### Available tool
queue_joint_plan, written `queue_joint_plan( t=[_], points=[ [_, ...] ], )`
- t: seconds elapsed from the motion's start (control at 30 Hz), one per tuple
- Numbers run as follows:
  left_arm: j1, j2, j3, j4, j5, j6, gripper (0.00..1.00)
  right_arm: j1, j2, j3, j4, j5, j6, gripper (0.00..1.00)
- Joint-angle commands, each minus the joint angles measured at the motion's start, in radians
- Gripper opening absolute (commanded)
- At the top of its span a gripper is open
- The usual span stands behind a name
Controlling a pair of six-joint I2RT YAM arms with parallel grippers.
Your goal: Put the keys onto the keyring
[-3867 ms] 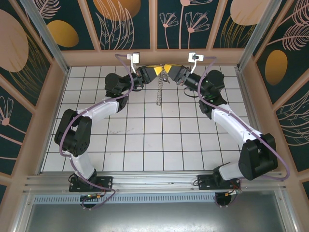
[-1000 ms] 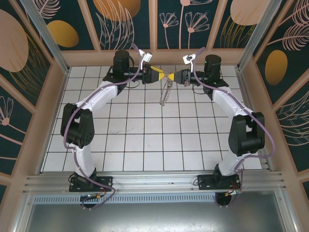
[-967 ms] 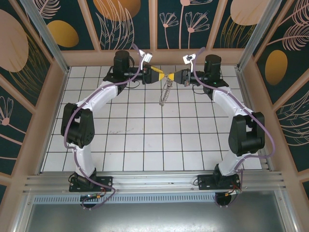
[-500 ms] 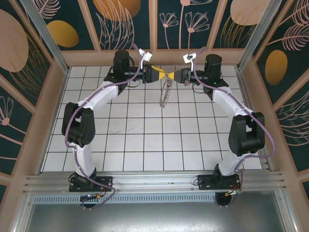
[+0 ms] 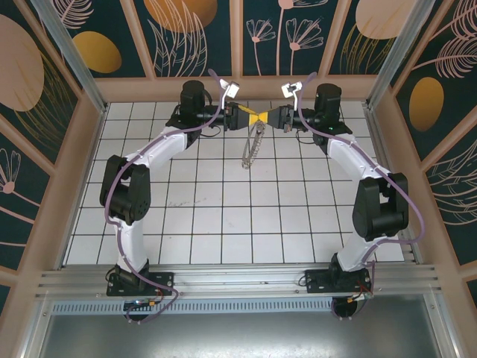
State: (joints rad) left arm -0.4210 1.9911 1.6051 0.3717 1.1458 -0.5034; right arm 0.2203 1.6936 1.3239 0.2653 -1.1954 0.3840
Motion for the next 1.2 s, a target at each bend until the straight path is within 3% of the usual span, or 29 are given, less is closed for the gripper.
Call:
queue_joint_plan(
  t=[0.0, 0.1, 0.33, 0.4, 0.5, 0.57, 0.9, 1.17],
  points=[
    [-0.007, 0.005, 0.021, 0.059, 0.026, -0.012, 0.33, 0.008, 0.011, 0.031, 0.051, -0.029, 0.006, 0.00],
    [-0.008, 0.002, 0.017, 0.077, 0.023, -0.023, 0.27, 0.007, 0.011, 0.031, 0.043, -0.028, -0.001, 0.00],
    [-0.007, -0.006, -0.001, 0.127, 0.018, -0.055, 0.00, 0.008, 0.008, 0.034, 0.006, -0.026, -0.030, 0.00],
    [-0.008, -0.013, -0.016, 0.165, 0.016, -0.079, 0.00, 0.006, 0.002, 0.036, -0.003, -0.019, -0.033, 0.00],
    [-0.008, -0.030, -0.046, 0.222, 0.003, -0.118, 0.00, -0.004, -0.034, 0.008, 0.013, 0.028, -0.020, 0.27],
    [-0.008, -0.044, -0.064, 0.257, -0.007, -0.143, 0.00, -0.017, -0.070, -0.028, 0.053, 0.055, 0.008, 0.36],
    [-0.016, -0.124, -0.135, 0.345, -0.071, -0.214, 0.00, -0.022, -0.278, -0.336, 0.263, 0.293, 0.091, 0.47],
    [-0.024, -0.161, -0.157, 0.346, -0.122, -0.232, 0.00, 0.036, -0.334, -0.432, 0.316, 0.350, 0.060, 0.49]
  ],
)
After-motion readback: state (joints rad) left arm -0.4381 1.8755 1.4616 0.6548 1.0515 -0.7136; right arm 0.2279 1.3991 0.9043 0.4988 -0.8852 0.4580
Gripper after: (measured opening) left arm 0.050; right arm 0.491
